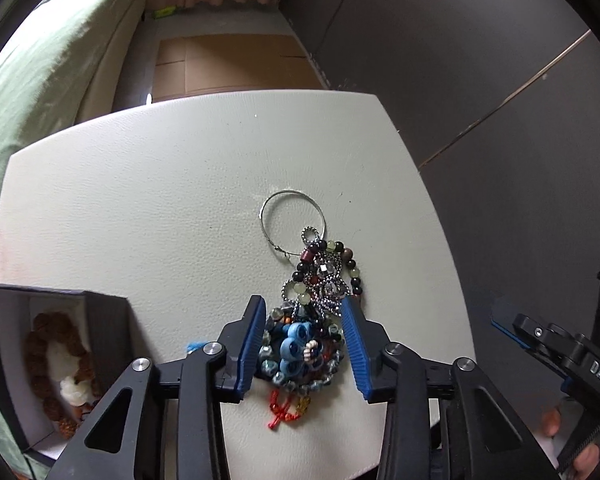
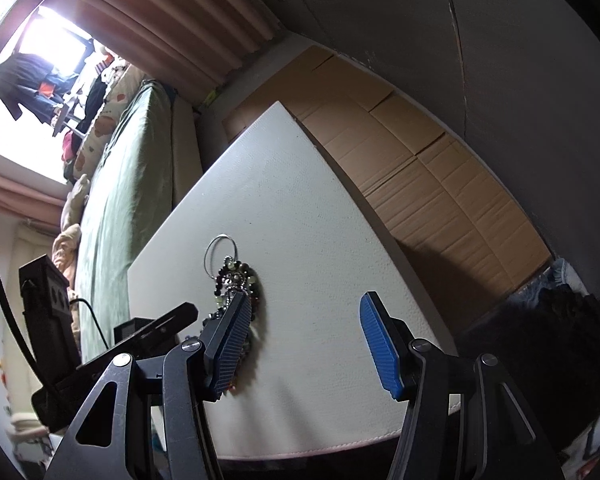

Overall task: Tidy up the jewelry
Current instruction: 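Grasp the dark beaded chain from the pile with the left tool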

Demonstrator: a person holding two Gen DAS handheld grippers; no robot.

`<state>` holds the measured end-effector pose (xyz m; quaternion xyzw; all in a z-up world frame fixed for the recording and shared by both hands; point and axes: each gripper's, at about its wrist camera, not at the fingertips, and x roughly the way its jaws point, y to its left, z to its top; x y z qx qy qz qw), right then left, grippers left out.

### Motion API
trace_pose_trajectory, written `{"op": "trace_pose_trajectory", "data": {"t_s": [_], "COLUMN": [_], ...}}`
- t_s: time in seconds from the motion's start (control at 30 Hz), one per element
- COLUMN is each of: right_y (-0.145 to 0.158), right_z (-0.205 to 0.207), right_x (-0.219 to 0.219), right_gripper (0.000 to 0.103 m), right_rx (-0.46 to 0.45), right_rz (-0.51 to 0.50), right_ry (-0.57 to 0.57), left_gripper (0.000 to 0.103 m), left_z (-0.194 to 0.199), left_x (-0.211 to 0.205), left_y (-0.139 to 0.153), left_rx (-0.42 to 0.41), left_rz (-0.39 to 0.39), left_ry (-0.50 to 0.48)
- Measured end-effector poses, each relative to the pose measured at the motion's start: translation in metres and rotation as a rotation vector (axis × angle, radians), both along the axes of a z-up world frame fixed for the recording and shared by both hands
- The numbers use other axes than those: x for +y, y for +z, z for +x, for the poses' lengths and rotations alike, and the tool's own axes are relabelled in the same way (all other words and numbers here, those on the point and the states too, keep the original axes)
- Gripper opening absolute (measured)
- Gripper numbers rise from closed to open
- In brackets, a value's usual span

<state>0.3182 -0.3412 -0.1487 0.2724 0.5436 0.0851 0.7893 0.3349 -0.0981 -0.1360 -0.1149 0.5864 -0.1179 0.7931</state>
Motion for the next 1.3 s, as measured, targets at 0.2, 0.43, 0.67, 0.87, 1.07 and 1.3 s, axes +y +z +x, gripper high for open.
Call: {"op": "trace_pose_trajectory", "data": {"t_s": [0.2,0.43,0.67,0.87,1.07,1.3], "right_y": [-0.005,-0.003,-0.004,-0.002,-0.005,-0.007], "right_z": [0.003,0.007,0.007,0.009,0.013,0.023], "right_x": [-0.003,0.005,0.017,0.033,0.054,0.091], "right_gripper": [0.057,0.057,0.058,0.057,0.057,0.057], "right_rx": [0.016,0.015,0.012,-0.006,-0.007,-0.016], "right_rz": [-0.012,-0.022,-0.023,-0.032,-0.057,-0.134], "right_ry": [-0.01,0.007,0.027,0.044,0.067,0.117], "left_gripper": [0.033,0.008,0.008,0.008,0.008,0.008], "left_z": [0.011,0.015,-0.001,-0.018,-0.03,-0.033], "left_x": [-0.007,-0.007,0.004,0.012,0.028,0.063], "left_y": [-0.014,-0.031,0.006,0.04,0.063,0.072], "left_rx": [0.014,0.036,-0.047,-0.102,-0.147,-0.169], "left_rz": [0.014,0.018,-0.071,-0.147,-0.169,-0.177], "left_ry": [0.002,-0.009,-0.031,-0.055,-0.061,-0.013]}}
